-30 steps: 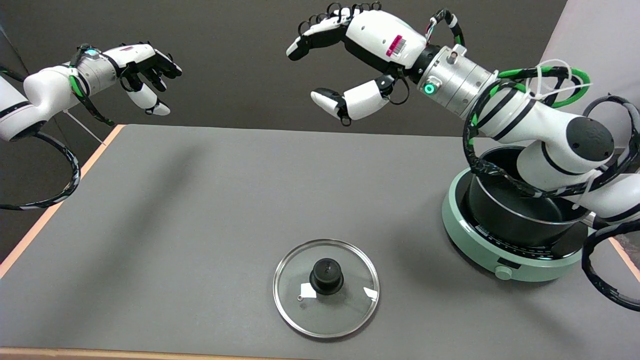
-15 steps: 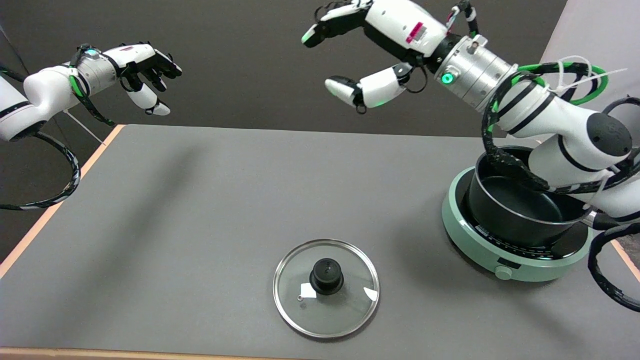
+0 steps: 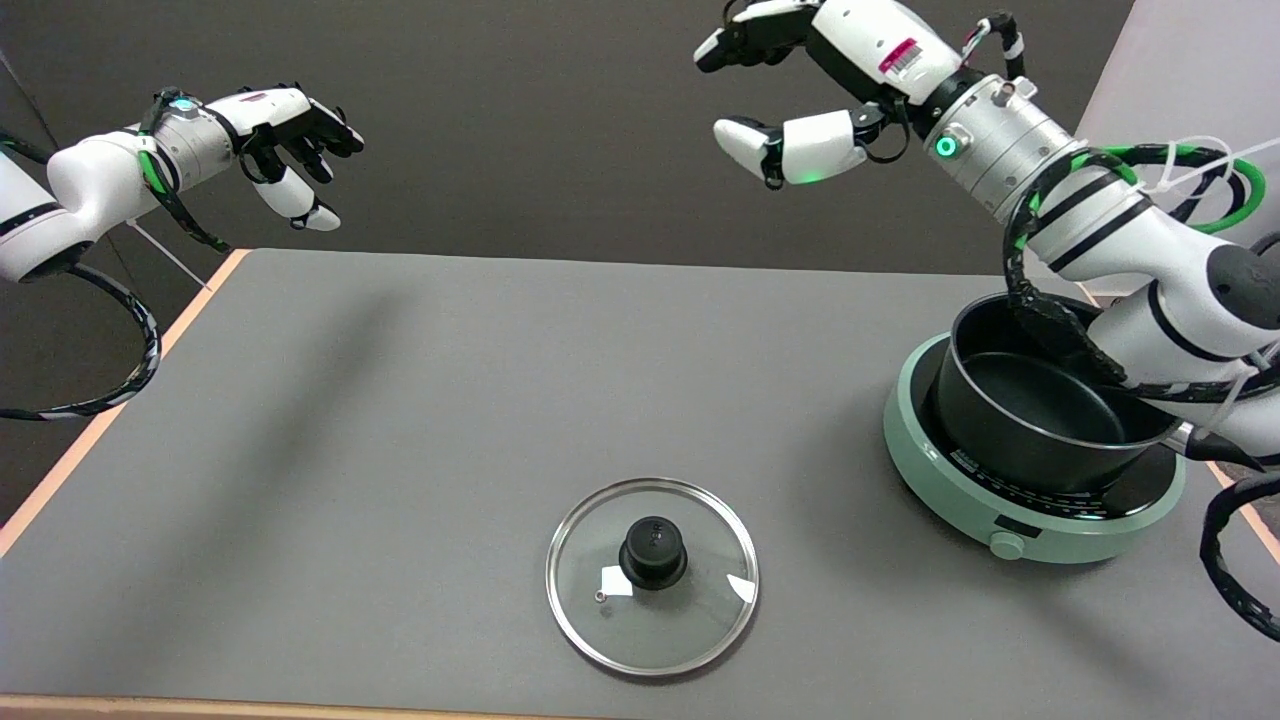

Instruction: Pick up the pot lid.

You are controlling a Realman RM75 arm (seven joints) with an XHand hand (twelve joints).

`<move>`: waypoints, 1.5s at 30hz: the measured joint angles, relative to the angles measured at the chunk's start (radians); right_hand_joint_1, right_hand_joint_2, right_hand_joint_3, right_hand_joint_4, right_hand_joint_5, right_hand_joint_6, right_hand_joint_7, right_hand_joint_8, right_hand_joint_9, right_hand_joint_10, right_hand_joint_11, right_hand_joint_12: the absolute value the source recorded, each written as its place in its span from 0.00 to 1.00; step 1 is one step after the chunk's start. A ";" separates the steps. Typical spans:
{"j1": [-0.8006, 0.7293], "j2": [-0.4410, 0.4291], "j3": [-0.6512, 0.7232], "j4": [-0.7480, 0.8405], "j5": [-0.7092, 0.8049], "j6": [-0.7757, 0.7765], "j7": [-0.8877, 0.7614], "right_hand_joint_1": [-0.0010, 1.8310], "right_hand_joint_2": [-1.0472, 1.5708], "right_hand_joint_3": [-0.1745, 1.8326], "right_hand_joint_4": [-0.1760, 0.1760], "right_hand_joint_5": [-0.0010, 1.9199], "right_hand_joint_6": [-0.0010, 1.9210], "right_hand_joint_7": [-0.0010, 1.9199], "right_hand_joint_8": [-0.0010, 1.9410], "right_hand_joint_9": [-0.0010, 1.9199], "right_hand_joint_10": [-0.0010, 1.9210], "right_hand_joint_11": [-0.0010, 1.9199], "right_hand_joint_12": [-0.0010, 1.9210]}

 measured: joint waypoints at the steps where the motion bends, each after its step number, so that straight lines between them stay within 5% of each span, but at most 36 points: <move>1: -0.005 0.000 0.004 0.000 0.001 -0.006 -0.002 0.38 0.66 0.48 0.71 0.35 0.21 0.37 0.13 0.33 0.20 0.23 0.51; 45: -0.004 -0.014 -0.023 0.017 -0.092 -0.052 -0.014 0.35 0.67 0.47 0.58 0.34 0.19 0.35 0.12 0.34 0.23 0.24 0.56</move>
